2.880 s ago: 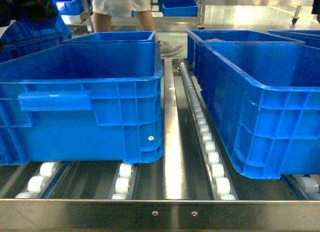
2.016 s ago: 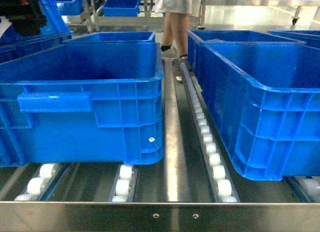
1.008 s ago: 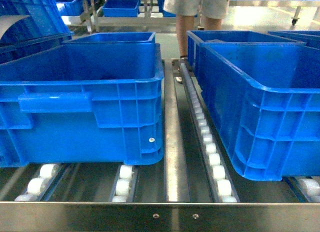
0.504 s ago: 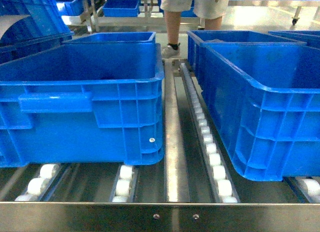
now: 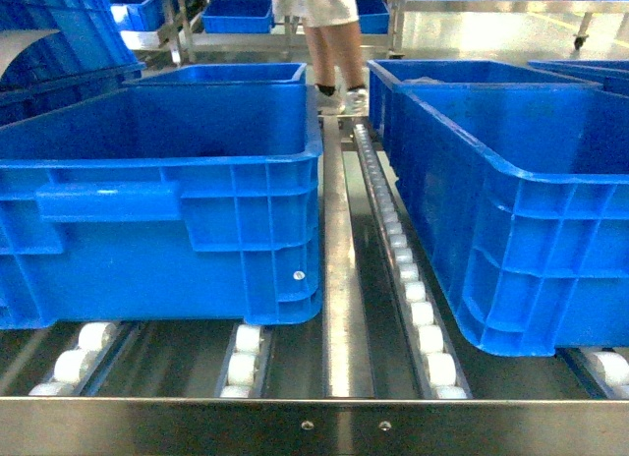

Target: Sort blue parts and orange caps into right shelf containers

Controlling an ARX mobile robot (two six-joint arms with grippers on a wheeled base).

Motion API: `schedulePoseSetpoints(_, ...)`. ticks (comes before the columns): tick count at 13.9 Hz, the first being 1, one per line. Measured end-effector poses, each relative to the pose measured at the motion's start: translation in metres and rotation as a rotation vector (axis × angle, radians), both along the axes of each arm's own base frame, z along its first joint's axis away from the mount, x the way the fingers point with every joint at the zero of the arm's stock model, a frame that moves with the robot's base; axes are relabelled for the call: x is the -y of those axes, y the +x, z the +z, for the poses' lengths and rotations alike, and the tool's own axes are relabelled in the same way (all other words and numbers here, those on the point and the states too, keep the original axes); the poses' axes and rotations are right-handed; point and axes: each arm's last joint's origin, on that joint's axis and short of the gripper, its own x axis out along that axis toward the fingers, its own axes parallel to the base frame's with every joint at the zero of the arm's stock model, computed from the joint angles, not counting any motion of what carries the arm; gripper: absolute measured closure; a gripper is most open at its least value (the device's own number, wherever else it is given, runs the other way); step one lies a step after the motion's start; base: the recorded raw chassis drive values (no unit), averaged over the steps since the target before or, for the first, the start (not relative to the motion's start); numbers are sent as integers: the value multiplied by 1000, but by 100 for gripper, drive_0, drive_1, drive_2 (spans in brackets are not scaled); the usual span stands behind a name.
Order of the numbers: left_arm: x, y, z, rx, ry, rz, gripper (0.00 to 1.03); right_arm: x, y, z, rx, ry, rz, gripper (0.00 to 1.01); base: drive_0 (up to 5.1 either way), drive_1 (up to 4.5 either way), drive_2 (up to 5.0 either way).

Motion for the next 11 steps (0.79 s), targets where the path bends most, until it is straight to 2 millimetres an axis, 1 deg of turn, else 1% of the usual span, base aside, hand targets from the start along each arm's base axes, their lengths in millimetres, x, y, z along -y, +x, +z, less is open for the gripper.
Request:
schedulePoseSetpoints(9,0,-14,0,4,0,0,101,0,-15,-1,-8,1,0,100,0,0,0)
schedulePoseSetpoints(10,0,-21,-7,-57,0,0,101,0,-22,-7,-49,1,2,100,0,0,0)
schedulePoseSetpoints(11,0,-25,-2,6,2,-1,101,0,-25,0,19,2,0,100,0,0,0)
